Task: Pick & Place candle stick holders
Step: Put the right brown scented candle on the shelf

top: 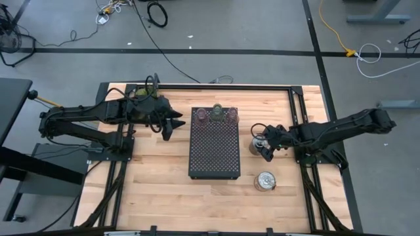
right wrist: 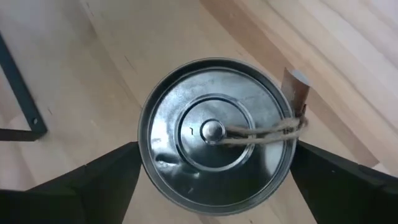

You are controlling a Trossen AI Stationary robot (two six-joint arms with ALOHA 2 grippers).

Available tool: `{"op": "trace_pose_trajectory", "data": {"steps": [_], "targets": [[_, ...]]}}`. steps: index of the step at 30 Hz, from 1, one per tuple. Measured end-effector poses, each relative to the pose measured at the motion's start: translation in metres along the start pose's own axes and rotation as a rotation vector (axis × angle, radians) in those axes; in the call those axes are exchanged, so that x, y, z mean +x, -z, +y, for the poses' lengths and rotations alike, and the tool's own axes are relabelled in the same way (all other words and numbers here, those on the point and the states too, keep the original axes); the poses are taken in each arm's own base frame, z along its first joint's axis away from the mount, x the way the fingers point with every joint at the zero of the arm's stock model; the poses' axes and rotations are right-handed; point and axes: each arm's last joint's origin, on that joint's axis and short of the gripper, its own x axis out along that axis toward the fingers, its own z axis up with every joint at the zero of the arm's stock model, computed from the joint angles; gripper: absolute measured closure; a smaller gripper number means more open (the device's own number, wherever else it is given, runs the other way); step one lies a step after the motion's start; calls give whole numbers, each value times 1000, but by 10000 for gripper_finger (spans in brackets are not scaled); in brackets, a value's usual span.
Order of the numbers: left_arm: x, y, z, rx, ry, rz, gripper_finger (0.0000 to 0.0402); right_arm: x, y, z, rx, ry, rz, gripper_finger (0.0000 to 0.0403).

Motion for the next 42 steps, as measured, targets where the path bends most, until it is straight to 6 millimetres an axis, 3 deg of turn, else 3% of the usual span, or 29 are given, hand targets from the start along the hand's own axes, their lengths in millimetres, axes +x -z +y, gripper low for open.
{"op": "trace_pose_trajectory", "data": {"steps": [29,42], "targets": [[0,0,0,0,0,0,211,14,-8,8,-53,23,-63,7],[0,0,0,9,-18,-7,211,14,-8,8,-38,21,-65,55]]}}
